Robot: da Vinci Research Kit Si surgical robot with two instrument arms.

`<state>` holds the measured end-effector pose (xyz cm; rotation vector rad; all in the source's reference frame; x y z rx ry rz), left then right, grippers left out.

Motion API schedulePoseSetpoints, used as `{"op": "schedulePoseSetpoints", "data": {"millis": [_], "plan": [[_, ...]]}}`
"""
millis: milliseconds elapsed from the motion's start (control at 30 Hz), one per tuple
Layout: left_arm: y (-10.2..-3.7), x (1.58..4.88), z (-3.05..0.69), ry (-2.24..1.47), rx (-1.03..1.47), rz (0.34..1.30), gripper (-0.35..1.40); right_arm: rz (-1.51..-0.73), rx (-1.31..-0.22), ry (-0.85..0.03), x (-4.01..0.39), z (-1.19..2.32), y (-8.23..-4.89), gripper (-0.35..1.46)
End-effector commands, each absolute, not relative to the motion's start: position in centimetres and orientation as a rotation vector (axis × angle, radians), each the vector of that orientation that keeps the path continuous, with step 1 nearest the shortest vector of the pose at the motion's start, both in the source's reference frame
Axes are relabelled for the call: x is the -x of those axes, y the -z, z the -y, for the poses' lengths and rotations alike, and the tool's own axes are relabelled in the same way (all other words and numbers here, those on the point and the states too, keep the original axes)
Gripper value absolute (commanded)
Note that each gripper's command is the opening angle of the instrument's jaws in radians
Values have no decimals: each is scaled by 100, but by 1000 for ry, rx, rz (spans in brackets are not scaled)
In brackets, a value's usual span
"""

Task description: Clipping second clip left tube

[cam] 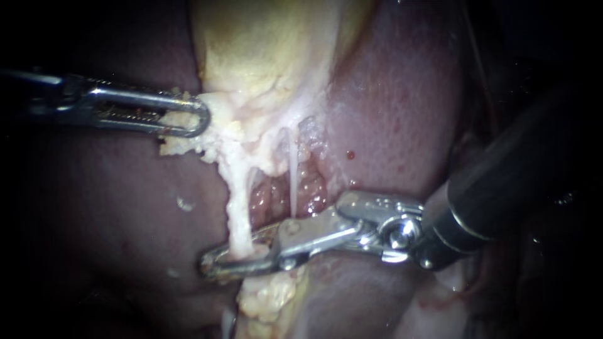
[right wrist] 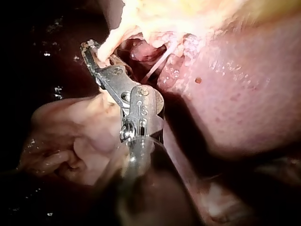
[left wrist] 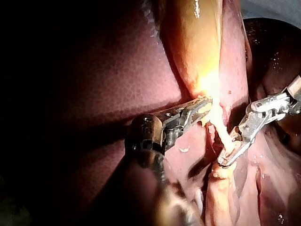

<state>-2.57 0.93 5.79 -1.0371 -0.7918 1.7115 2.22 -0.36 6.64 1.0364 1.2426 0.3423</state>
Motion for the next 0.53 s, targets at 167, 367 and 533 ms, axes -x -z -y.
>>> {"op": "schedulePoseSetpoints", "data": {"millis": [167, 367, 533], "plan": [[-579, 257, -93, -1712, 1037, 792, -35, -1233, -1023, -348, -218, 36, -665, -35], [-580, 257, -93, -1712, 1037, 792, -35, -1231, -1026, -352, -219, 36, -666, -35], [-580, 257, -93, -1712, 1037, 792, -35, -1231, -1026, -353, -220, 36, -667, -35]]}}
